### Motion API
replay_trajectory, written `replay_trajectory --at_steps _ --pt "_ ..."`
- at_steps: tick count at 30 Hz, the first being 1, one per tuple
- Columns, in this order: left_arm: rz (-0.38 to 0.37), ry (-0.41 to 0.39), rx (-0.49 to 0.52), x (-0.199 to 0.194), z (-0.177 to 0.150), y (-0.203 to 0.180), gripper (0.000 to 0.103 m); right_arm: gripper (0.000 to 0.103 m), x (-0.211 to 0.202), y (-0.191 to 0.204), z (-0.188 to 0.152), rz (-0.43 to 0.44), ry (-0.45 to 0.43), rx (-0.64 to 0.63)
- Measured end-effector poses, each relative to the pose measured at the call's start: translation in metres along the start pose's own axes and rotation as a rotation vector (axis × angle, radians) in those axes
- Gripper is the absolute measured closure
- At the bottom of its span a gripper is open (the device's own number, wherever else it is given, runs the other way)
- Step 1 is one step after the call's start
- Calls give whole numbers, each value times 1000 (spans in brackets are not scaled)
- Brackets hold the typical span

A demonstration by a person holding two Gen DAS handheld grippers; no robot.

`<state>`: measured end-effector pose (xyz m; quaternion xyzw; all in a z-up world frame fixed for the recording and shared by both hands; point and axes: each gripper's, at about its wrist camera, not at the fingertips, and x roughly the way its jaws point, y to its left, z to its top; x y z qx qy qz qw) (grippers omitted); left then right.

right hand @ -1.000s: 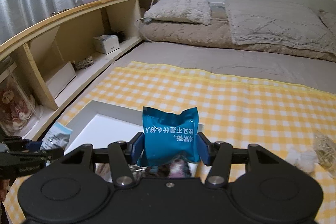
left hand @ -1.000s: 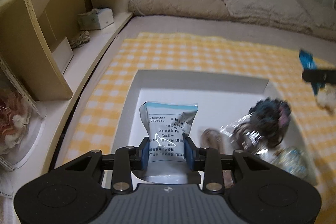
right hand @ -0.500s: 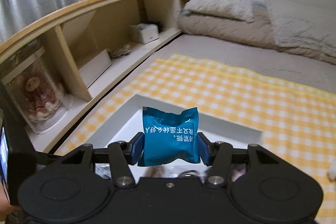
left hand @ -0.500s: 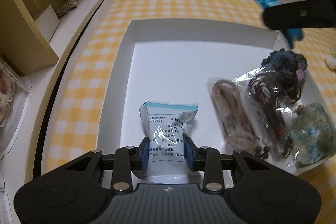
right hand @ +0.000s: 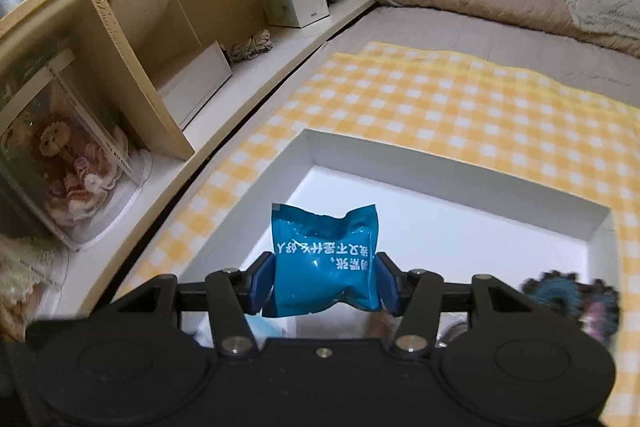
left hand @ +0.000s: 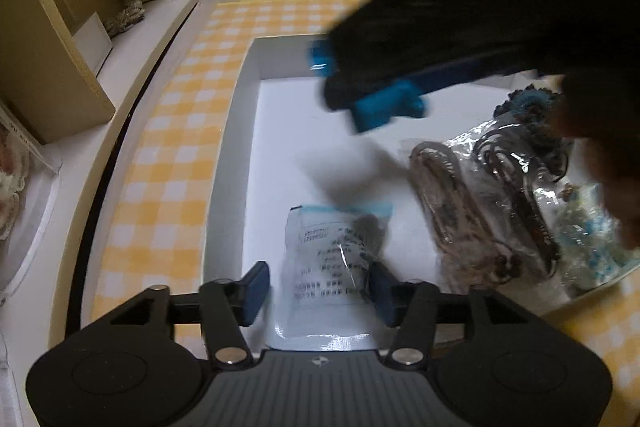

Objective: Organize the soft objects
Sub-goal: 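Carry both packets into the white box and open both tools, then withdraw both tools from the box toward the cotton ball and rubber bands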

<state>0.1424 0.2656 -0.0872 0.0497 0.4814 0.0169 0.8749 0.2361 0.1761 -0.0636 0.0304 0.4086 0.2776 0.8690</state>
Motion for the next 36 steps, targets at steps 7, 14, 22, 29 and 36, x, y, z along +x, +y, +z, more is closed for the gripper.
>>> replay_trajectory --at_steps 7,14,22,29,36 --pt "-39 -42 -71 -13 -3 11 41 40 29 23 9 39 -13 33" --pt "-32 -50 -64 -14 -1 10 36 24 30 22 4 20 34 34" --pt "-29 -60 -77 -22 -1 11 36 24 4 3 -1 -3 39 24" --pt "-27 -82 -81 -36 1 6 36 23 -22 -10 -2 -2 14 13" --pt "-25 -110 -92 -53 3 1 35 23 -51 -20 -3 0 -17 -5"
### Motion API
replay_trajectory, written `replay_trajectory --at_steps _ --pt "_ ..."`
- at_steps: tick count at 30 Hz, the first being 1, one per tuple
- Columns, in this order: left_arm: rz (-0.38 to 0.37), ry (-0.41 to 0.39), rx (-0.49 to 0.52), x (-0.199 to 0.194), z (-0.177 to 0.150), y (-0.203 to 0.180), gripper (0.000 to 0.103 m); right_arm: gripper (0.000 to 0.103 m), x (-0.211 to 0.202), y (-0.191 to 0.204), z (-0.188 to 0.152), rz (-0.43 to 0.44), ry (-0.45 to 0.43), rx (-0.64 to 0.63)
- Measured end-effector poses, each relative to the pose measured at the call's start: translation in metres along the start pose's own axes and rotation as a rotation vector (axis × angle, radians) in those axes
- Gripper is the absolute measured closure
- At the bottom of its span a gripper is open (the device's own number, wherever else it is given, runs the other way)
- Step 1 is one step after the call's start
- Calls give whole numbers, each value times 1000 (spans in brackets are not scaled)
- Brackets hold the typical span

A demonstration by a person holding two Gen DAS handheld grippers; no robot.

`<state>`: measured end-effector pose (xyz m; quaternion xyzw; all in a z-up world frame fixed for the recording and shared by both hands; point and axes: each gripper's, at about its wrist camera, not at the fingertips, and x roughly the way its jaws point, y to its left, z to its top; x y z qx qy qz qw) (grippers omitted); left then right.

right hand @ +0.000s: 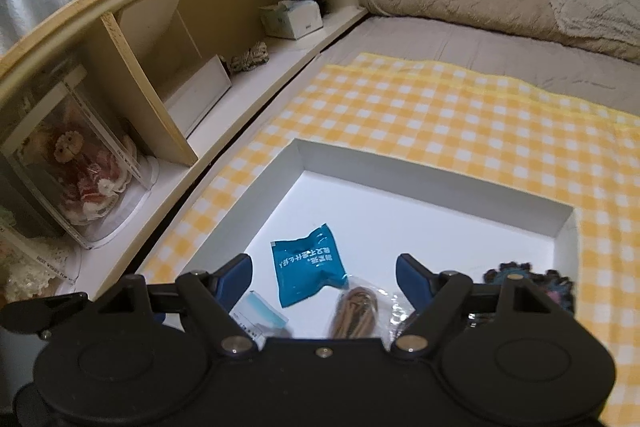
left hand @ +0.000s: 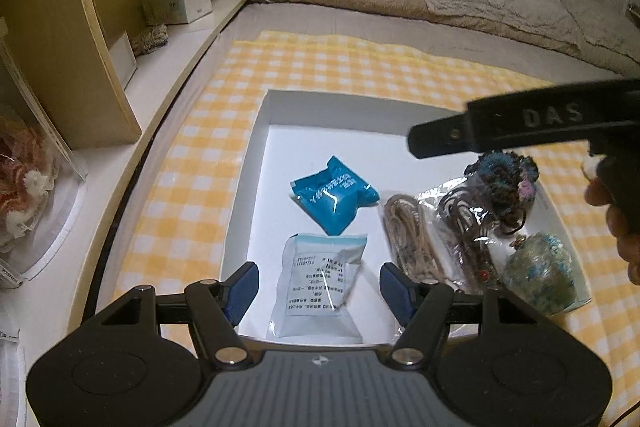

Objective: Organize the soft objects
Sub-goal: 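Withdraw both tools from the box toward the cotton ball and rubber bands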

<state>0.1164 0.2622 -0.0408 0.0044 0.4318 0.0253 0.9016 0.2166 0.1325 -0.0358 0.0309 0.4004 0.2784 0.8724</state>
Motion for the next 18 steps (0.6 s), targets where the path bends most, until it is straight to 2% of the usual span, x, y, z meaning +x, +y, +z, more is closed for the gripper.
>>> replay_trajectory --at_steps 5,11,18 --pt "8 -27 -6 -13 4 -3 29 22 -24 -6 -1 -2 -24 -19" --pt "-5 -70 -33 -32 9 -5 27 21 -51 -12 -3 -7 -50 -38" --pt "15 -102 -30 -48 11 -9 24 19 -87 -22 -9 -20 -84 -62"
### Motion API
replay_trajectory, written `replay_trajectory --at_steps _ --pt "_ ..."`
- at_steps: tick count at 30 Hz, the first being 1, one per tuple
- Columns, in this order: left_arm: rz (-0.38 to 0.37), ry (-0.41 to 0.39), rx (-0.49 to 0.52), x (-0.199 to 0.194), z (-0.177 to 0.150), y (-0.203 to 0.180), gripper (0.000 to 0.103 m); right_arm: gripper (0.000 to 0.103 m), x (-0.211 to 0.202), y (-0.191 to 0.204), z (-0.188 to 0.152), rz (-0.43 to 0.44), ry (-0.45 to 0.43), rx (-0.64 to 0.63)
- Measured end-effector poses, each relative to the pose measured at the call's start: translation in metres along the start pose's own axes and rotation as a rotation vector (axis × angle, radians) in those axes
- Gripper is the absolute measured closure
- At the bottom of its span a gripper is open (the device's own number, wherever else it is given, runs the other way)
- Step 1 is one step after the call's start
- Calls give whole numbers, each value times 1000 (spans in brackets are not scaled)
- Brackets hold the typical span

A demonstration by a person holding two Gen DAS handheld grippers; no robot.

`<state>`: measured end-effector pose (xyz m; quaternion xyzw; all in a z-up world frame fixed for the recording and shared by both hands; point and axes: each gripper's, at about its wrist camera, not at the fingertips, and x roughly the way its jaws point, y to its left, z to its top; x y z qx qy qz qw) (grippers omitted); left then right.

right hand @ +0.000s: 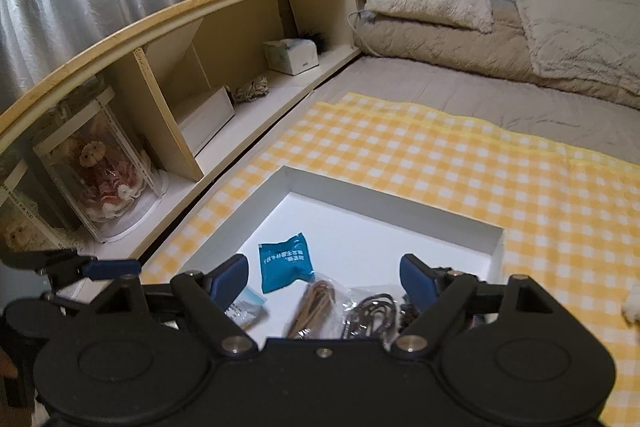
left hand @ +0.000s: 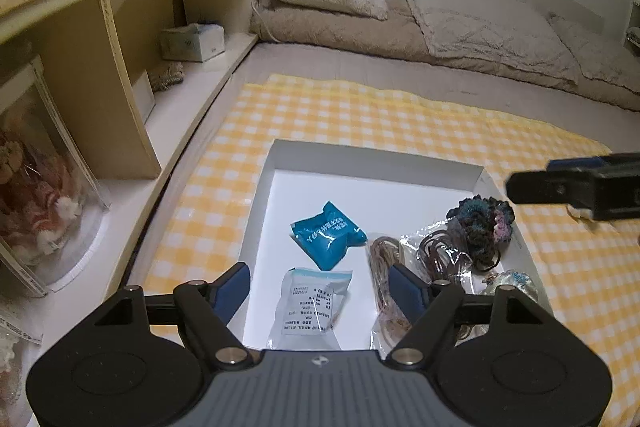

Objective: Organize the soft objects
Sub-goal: 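Withdraw both tools from the box toward the cotton ball and rubber bands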

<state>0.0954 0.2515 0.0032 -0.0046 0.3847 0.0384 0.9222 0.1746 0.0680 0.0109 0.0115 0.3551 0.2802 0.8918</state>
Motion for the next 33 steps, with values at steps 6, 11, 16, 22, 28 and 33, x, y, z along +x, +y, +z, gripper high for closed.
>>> replay_trajectory --at_steps 6,11,16,22,28,33 --pt "-4 -24 16 -15 0 -9 20 15 -26 -11 -10 -17 -21 -12" --pt "-1 -33 14 -21 -3 -13 13 10 -44 -19 -20 -38 -45 -44" --pt "8 -60 -1 -29 -4 -18 0 5 -60 -30 -28 -48 -69 -45" --pt "8 -94 -3 -35 0 -29 0 0 -73 -43 -37 -80 -97 -43" --pt "1 -110 32 -31 7 -48 0 0 -83 -52 -42 -106 -109 -43" --pt "-22 -124 46 -25 16 -69 0 0 -91 -64 -42 -149 -122 -8"
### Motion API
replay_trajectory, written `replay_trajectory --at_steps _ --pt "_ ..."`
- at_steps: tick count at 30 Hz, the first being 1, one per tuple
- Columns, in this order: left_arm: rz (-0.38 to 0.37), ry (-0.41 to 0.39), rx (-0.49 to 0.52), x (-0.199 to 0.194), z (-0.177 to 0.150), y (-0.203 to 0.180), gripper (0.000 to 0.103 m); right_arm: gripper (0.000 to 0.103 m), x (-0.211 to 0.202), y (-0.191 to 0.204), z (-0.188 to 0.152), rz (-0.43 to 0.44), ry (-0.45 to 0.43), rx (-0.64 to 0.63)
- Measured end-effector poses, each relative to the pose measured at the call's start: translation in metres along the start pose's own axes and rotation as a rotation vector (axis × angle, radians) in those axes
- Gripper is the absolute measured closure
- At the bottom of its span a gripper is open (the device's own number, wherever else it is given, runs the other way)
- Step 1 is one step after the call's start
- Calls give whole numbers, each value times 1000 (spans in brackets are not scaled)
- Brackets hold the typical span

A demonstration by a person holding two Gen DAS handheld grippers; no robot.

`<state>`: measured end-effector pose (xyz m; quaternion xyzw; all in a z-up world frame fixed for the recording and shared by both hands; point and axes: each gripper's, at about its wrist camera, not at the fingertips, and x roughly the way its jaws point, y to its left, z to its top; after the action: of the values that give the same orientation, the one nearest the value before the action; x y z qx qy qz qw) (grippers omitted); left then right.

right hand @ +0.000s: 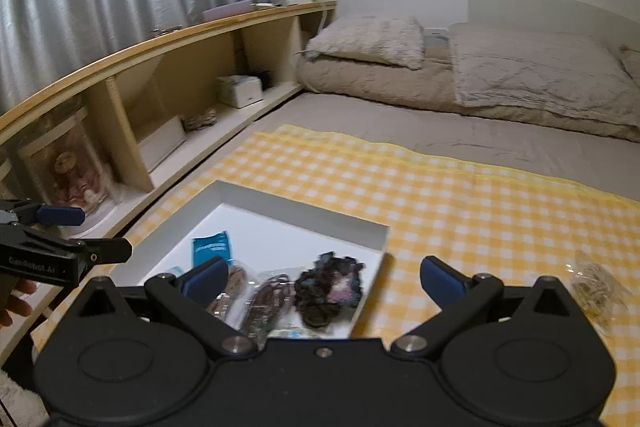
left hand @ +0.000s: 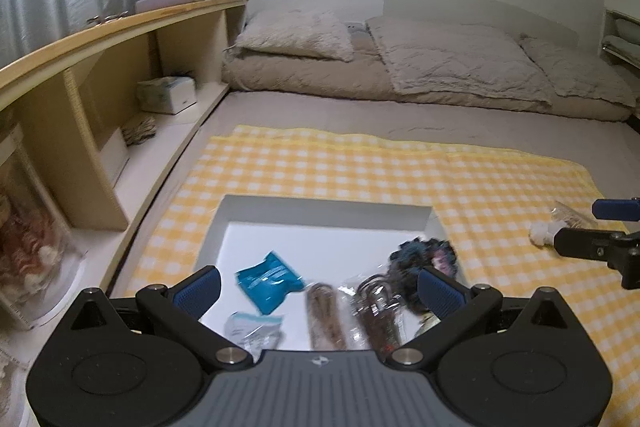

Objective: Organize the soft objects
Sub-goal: 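Withdraw both tools from the box toward the cotton ball and rubber bands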

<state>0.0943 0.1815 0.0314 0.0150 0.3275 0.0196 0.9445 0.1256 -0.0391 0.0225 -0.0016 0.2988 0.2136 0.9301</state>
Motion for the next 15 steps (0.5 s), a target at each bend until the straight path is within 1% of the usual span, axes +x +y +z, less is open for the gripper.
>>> replay_trajectory --at_steps 8,15 --pt "-37 -10 48 18 15 -44 0 0 -12 -40 -3 -94 -12 42" --pt "-77 0 113 40 26 -91 0 0 -27 -89 -10 -197 -28 71"
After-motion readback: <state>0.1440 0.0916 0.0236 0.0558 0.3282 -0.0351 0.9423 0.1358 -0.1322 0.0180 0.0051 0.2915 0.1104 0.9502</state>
